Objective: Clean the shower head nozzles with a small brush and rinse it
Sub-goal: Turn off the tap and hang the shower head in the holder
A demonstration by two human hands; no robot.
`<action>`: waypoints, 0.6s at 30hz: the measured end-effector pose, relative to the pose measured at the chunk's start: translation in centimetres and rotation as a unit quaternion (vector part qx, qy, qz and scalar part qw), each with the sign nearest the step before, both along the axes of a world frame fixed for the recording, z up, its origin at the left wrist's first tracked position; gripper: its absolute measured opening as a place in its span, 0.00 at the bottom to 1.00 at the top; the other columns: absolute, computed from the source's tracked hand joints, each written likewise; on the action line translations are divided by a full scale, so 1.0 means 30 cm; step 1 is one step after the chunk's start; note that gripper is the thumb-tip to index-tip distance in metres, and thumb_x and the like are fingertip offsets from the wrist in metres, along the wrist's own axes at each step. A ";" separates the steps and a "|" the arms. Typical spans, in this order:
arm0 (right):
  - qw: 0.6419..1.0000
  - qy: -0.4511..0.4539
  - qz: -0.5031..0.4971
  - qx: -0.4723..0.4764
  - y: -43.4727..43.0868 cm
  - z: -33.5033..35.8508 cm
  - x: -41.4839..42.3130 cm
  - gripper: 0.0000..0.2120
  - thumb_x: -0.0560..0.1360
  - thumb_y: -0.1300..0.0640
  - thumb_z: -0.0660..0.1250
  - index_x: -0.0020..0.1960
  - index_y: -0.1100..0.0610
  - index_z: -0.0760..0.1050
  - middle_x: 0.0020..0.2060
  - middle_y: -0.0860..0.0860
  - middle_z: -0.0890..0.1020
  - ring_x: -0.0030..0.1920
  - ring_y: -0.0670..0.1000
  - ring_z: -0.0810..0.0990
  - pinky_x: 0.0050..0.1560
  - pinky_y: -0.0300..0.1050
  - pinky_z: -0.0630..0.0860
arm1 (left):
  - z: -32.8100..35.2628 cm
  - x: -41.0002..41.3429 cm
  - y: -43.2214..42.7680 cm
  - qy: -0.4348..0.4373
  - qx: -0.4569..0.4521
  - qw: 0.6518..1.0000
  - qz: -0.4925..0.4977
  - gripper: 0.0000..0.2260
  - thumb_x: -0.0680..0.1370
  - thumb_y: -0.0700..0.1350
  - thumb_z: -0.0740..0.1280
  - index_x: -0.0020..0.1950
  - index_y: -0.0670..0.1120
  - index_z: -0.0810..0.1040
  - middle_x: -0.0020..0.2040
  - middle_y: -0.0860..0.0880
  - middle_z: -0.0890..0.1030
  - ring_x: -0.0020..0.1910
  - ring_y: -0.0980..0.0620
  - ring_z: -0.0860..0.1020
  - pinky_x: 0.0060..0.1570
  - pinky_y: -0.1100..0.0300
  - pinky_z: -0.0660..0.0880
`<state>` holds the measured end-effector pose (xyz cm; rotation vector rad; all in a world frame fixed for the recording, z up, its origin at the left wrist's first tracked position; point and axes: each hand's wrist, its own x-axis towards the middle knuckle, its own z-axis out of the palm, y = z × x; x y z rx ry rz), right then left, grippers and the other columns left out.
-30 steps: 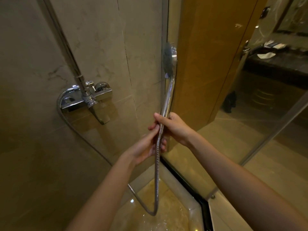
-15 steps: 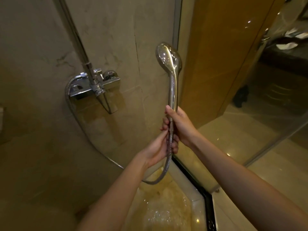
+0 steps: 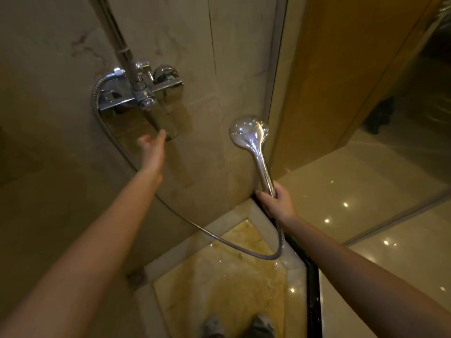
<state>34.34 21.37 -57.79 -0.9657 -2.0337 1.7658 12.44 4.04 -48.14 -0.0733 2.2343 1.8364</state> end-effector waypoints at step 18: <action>0.974 -0.192 0.016 0.118 0.130 -0.371 0.070 0.14 0.63 0.48 0.66 0.40 0.60 0.77 0.30 0.52 0.78 0.31 0.50 0.76 0.34 0.46 0.75 | -0.082 -0.206 0.063 0.122 0.030 0.991 -0.039 0.16 0.79 0.57 0.58 0.39 0.48 0.75 0.53 0.39 0.83 0.52 0.45 0.82 0.48 0.53 0.80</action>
